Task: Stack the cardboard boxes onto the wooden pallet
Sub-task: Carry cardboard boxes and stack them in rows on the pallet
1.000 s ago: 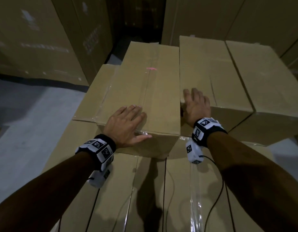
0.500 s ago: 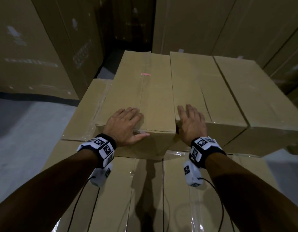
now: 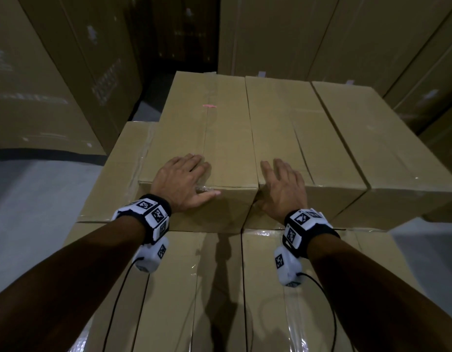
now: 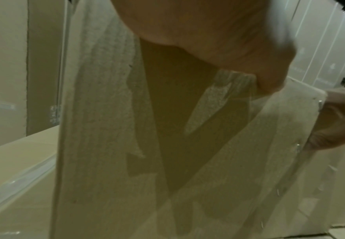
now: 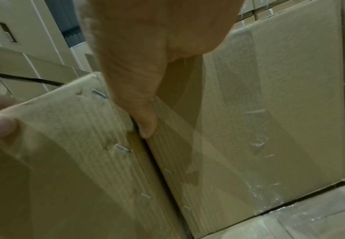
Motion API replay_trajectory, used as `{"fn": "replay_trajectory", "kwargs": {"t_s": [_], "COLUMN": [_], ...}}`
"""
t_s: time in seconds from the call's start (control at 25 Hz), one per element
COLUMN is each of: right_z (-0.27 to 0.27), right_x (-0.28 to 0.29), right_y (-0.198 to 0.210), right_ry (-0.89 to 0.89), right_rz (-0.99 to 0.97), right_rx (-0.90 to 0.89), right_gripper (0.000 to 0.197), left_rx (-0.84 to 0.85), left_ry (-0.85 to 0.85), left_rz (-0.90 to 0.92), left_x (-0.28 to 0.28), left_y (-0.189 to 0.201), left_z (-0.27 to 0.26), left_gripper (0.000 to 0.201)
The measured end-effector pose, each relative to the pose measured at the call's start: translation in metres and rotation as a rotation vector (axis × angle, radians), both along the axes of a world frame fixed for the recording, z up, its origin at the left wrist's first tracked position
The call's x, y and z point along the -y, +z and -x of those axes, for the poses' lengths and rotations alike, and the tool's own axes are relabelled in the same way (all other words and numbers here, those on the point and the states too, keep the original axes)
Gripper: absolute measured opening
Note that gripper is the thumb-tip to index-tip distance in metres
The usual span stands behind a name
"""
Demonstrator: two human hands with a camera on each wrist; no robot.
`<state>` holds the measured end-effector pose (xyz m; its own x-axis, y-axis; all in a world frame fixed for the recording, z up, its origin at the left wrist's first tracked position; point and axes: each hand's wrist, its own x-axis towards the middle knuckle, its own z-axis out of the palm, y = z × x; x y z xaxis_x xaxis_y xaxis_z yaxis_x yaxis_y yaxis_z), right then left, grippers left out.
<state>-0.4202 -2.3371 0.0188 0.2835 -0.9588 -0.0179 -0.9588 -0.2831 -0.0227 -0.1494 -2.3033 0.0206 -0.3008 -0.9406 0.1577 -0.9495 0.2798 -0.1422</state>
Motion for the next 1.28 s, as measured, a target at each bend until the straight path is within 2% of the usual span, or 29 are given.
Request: {"fn": "replay_trajectory", "kwargs": {"t_s": [0.28,0.72,1.04,1.12,1.28], "right_z": [-0.002,-0.005,-0.005,-0.004,-0.006], "right_x": [0.001,-0.003,-0.001,0.0,-0.002], "right_y": [0.0,0.0,0.0,0.0,0.002], "right_ry": [-0.026,-0.047,-0.037,-0.038,-0.04], "right_rz": [-0.026,0.012,0.022,0.016,0.024], "right_rx": [-0.004,0.046,0.027,0.019,0.009], "right_gripper": [0.111,0.091,0.09,0.091,0.091], "left_rx": [-0.009,-0.02,0.043,0.035,-0.001], "left_ry": [-0.005,-0.022,0.054,0.063,0.164], "left_rz": [-0.024,-0.043,-0.119,-0.157,-0.214], "left_x": [0.007,0.018,0.014,0.012,0.006], "left_y": [0.003,0.005,0.008,0.01,0.01], "left_z": [-0.001,-0.001,0.005,0.007,0.016], "left_gripper": [0.097,0.093,0.105,0.102,0.083]}}
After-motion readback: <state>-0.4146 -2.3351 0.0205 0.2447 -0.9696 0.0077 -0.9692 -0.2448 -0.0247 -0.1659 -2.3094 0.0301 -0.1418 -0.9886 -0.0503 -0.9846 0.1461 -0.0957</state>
